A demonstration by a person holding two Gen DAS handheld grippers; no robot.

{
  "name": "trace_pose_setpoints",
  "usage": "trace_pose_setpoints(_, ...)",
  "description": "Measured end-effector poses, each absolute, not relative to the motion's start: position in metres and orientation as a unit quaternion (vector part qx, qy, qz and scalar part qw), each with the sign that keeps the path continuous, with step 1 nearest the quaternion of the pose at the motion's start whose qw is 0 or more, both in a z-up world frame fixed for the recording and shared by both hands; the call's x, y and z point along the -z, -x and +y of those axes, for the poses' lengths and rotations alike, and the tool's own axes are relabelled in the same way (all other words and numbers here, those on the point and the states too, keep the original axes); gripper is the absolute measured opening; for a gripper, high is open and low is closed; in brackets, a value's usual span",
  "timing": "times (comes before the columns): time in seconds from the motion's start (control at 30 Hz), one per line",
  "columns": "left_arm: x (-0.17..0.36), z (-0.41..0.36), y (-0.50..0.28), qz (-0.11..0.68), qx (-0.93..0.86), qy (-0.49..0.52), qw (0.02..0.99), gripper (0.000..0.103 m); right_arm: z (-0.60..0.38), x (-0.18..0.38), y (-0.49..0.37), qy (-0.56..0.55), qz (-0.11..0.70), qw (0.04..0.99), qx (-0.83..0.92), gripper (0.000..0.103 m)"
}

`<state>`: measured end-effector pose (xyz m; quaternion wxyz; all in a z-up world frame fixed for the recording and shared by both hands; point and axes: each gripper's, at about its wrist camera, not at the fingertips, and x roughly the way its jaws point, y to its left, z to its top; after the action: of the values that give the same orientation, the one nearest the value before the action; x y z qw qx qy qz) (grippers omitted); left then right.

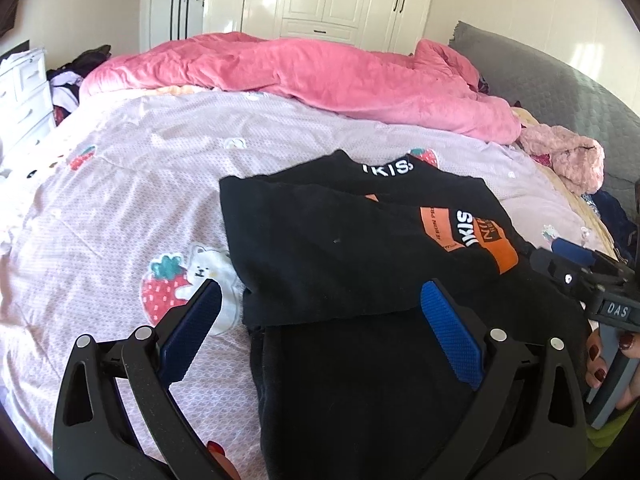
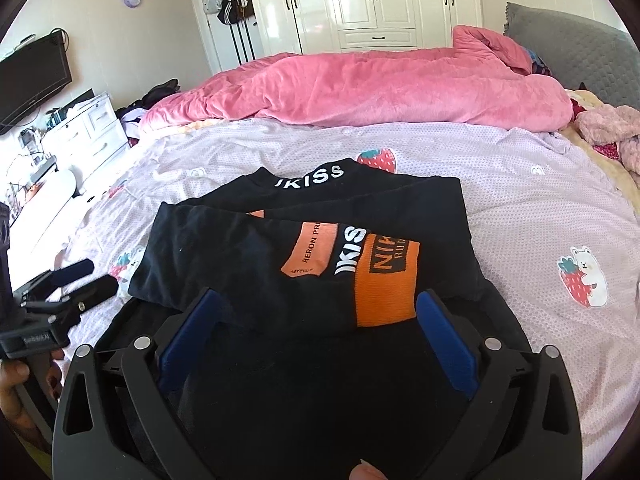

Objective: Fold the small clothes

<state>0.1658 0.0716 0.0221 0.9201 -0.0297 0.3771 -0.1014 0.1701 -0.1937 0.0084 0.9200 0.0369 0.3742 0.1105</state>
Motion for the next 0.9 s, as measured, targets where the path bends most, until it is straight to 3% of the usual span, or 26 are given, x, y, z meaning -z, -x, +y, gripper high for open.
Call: trace_pose_setpoints(0.9,-0.059,0.056,-0.088,0.337,0.086,0.052,0.936,0.094,-0.202,-0.040,-0.106,-0.009,0.358,0.923,-0.139,0.099)
